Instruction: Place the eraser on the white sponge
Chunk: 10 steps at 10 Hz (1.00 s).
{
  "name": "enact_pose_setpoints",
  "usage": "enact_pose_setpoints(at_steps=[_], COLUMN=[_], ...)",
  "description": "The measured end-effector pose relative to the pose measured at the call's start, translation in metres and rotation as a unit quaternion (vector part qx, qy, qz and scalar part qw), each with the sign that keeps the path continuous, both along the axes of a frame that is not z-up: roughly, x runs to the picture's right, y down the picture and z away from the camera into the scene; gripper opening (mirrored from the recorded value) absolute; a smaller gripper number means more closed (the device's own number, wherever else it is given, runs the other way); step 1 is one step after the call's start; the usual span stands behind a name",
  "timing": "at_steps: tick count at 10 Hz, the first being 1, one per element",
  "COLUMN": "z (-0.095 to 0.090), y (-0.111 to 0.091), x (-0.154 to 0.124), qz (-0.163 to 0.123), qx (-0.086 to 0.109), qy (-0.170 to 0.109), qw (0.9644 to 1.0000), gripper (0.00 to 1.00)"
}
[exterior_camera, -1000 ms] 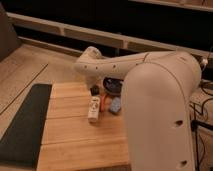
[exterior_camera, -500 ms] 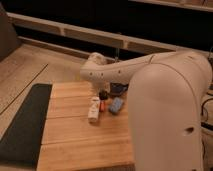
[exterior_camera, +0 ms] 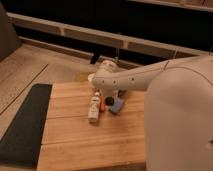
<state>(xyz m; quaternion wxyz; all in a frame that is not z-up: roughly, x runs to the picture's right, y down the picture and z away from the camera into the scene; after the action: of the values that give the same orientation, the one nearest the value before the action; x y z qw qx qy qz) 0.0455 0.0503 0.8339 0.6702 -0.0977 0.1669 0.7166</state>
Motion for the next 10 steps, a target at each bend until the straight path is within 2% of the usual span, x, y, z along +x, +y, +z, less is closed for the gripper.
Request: enact_pose_setpoints(at_steps=[3, 4, 6, 9, 10], z=[0.013, 0.018, 0.028, 0.040, 0.043], y=[0.008, 0.014, 0.024, 0.036, 0.040], x=[0.028, 0.032, 0.032, 0.020, 0.017], qz=[0.052, 0.058, 0.062, 0.050, 0.045], qx=[0.013, 0.012, 0.004, -0.012, -0.018], qy=[-0.012, -0.013, -0.015, -0.021, -0.021], qw=[0.9985, 0.9982, 0.9980, 0.9985, 0.9986], gripper=[0.00, 0.00, 0.00, 0.00, 0.07])
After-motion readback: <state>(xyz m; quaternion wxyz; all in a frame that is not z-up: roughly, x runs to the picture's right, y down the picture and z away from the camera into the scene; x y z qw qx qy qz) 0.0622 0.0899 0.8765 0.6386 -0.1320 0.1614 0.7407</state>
